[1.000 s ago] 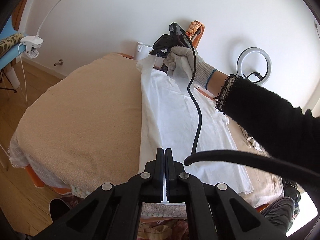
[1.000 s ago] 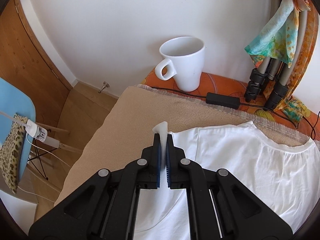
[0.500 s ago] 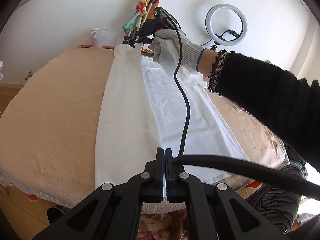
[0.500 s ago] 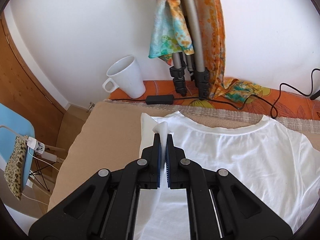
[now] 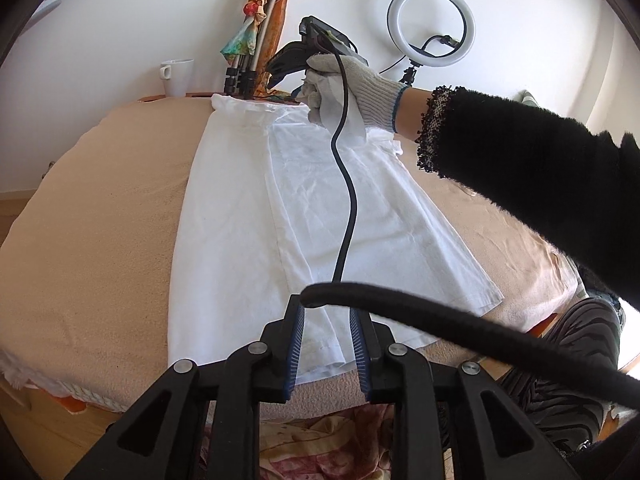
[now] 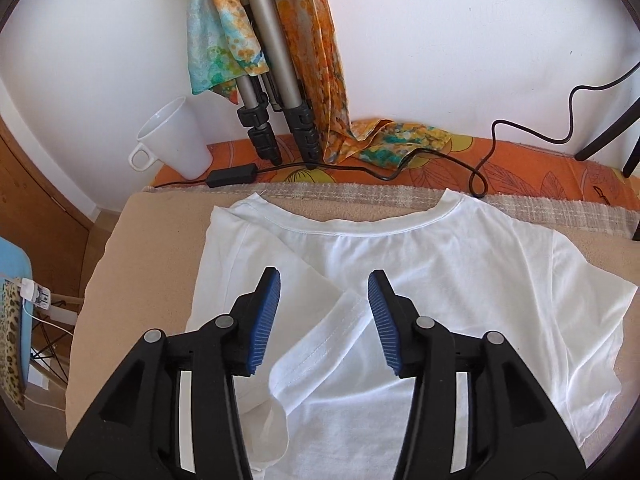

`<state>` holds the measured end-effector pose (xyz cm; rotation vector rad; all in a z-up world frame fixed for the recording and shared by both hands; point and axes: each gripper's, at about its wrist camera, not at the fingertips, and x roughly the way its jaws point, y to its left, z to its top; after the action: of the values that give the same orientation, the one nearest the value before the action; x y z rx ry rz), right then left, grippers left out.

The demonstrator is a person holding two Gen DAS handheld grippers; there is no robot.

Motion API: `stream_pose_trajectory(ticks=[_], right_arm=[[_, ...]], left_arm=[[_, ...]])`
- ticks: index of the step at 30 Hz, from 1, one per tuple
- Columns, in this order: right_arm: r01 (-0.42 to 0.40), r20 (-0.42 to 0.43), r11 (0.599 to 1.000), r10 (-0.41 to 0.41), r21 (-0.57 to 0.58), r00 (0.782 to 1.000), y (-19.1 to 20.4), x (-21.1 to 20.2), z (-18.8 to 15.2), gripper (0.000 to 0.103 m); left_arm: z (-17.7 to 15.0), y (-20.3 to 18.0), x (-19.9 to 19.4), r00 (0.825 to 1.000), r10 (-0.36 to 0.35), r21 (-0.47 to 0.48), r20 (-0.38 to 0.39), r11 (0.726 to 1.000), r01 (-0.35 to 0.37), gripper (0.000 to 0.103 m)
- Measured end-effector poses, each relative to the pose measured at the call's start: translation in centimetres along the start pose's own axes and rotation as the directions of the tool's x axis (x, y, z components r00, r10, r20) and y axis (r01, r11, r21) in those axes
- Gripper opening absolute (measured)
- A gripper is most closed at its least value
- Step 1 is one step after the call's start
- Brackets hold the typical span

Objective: Fold small clothes

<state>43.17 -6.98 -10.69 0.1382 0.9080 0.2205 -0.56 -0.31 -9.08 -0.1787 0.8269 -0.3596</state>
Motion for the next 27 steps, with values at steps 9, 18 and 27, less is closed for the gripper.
stream_pose_trajectory(ticks=[9, 18, 27], right_arm=[[-0.014, 0.056, 1.000, 0.013, 0.017, 0.998, -2.4, -5.4, 0.1, 0.050], [-0.027, 0.152, 0.999, 0.023, 0.024, 0.988, -6.1, -13.8, -0.4, 0.054], [-0.011, 0.210, 1.000, 0.006, 0.026, 0.978, -11.0, -20.3, -3.0, 0.054]], left_arm=[[-1.3, 0.1, -1.1, 0.996, 0.088, 0.033, 0.018, 0.996, -0.089, 0.023], [-2.6, -1.0, -1.8, 0.981, 0.189, 0.096, 0.041, 0.977, -0.192, 0.027], [-3.3, -2.9, -2.8, 0.962, 0.244, 0.128, 0.126, 0.957, -0.260, 0.033]])
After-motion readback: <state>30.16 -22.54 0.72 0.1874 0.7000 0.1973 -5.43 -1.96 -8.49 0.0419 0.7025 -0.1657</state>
